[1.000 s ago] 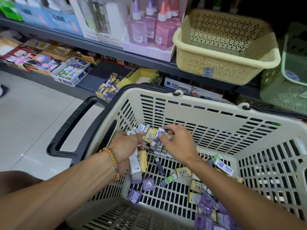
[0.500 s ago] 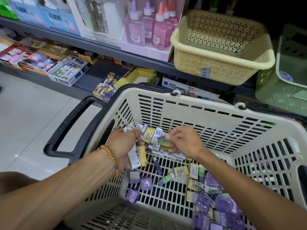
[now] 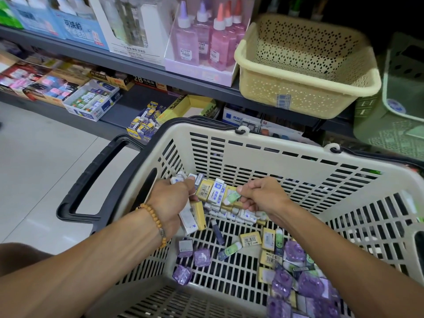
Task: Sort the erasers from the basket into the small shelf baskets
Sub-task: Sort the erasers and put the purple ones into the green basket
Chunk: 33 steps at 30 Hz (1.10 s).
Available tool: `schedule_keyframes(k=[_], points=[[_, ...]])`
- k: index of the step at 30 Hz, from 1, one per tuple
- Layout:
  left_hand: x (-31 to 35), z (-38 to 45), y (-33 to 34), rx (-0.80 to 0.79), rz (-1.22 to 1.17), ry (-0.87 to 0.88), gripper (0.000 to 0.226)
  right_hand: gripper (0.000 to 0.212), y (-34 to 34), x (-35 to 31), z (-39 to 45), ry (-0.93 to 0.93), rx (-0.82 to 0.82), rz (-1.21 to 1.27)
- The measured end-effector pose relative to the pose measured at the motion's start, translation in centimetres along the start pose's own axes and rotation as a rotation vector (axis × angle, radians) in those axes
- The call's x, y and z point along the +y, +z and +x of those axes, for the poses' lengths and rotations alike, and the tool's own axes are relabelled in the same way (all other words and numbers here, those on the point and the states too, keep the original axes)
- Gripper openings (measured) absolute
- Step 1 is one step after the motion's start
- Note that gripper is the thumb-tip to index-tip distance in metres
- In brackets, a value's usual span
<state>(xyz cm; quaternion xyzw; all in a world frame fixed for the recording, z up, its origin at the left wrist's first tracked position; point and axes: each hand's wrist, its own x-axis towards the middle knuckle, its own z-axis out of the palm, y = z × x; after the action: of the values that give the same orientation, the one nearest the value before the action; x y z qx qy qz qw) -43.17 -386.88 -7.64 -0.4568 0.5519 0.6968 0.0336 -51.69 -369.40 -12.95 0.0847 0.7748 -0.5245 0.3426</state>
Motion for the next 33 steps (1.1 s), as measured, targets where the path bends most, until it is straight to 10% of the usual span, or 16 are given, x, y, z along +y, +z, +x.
schedule_keyframes(k=[7, 13, 19, 33], points=[[0.0, 0.1, 0.9, -0.012, -0.068, -0.046, 0.016, 0.007, 1.5, -0.2, -1.6, -0.149, 0.018, -0.062], [0.0, -0.2, 2.0, -0.056, -0.110, -0.039, 0.022, 0.032, 3.6, -1.2, -5.3, -0.148, -0.301, -0.066], [-1.3, -0.5, 2.2, -0.112, -0.003, -0.076, 0.022, 0.002, 3.0, -0.6, -5.7, -0.139, -0.124, 0.156], [0.1, -0.3, 2.4, -0.188, -0.198, -0.038, 0.023, 0.026, 1.9, 1.2, -1.2, -0.147, 0.251, -0.210]])
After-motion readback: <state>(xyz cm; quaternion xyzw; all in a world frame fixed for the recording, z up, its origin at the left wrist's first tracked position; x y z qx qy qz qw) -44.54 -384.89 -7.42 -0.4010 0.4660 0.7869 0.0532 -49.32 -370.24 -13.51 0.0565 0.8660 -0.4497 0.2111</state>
